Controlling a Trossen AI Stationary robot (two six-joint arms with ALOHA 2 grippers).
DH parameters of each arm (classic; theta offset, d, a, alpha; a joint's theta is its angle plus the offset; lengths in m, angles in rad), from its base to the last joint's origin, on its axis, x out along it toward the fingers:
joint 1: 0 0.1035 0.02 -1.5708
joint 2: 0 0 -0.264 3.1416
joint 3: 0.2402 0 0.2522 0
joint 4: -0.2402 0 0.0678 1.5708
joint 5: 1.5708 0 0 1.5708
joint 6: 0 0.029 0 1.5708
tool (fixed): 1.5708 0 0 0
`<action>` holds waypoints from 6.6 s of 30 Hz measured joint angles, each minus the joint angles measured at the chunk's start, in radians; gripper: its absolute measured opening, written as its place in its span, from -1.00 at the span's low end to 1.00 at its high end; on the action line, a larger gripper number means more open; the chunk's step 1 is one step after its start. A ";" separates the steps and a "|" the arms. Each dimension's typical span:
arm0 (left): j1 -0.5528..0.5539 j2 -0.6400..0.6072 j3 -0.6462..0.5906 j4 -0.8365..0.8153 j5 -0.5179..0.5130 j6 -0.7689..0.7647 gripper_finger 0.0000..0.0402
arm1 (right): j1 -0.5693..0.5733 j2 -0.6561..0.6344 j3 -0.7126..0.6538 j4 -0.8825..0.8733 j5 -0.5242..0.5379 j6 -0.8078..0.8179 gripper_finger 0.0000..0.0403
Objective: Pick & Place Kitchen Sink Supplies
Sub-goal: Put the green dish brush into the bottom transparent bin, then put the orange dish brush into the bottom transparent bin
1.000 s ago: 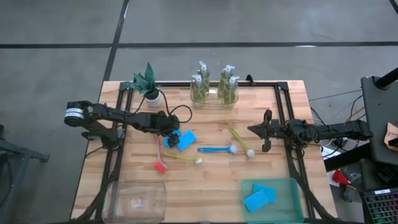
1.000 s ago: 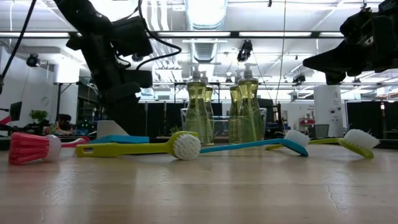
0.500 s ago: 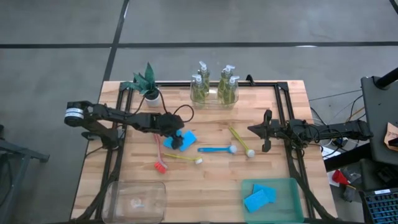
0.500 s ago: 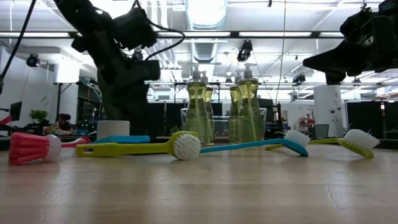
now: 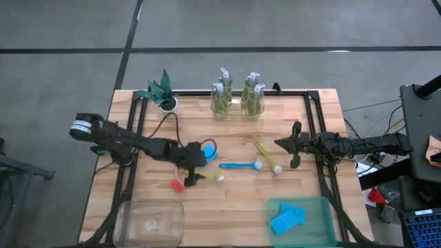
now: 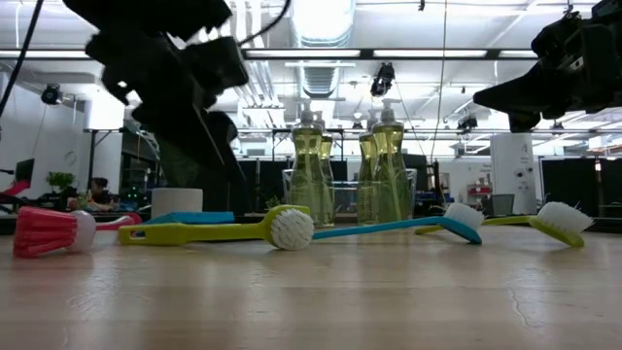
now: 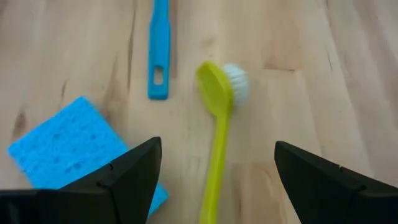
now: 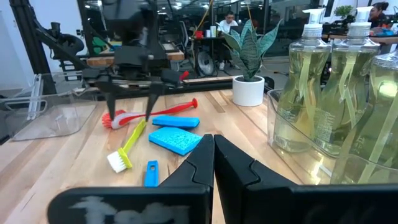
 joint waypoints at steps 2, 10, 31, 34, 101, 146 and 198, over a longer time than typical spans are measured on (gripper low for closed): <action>-0.030 0.005 0.000 0.008 -0.060 0.005 0.56 | 0.000 0.000 0.000 0.000 0.000 -0.001 -0.96; -0.049 0.085 0.000 0.081 -0.118 -0.008 0.48 | 0.000 0.000 0.000 0.000 0.000 0.000 -0.96; -0.059 0.246 0.020 0.152 -0.119 -0.010 0.29 | 0.000 0.001 0.000 0.000 0.000 -0.001 -0.96; -0.059 0.246 0.028 0.153 -0.120 -0.006 0.08 | 0.000 0.001 0.000 0.000 0.000 0.000 -0.96; -0.978 0.078 0.411 -0.646 -0.432 -0.936 -0.94 | 0.000 0.000 0.000 0.000 0.000 -0.001 -0.96; -0.978 0.373 0.412 -0.533 -0.459 -0.924 -0.89 | 0.000 0.000 0.000 0.000 0.000 0.000 -0.96; -0.812 -0.045 0.413 -0.814 -0.908 -1.177 -0.33 | 0.000 0.000 0.000 0.000 0.000 -0.001 -0.96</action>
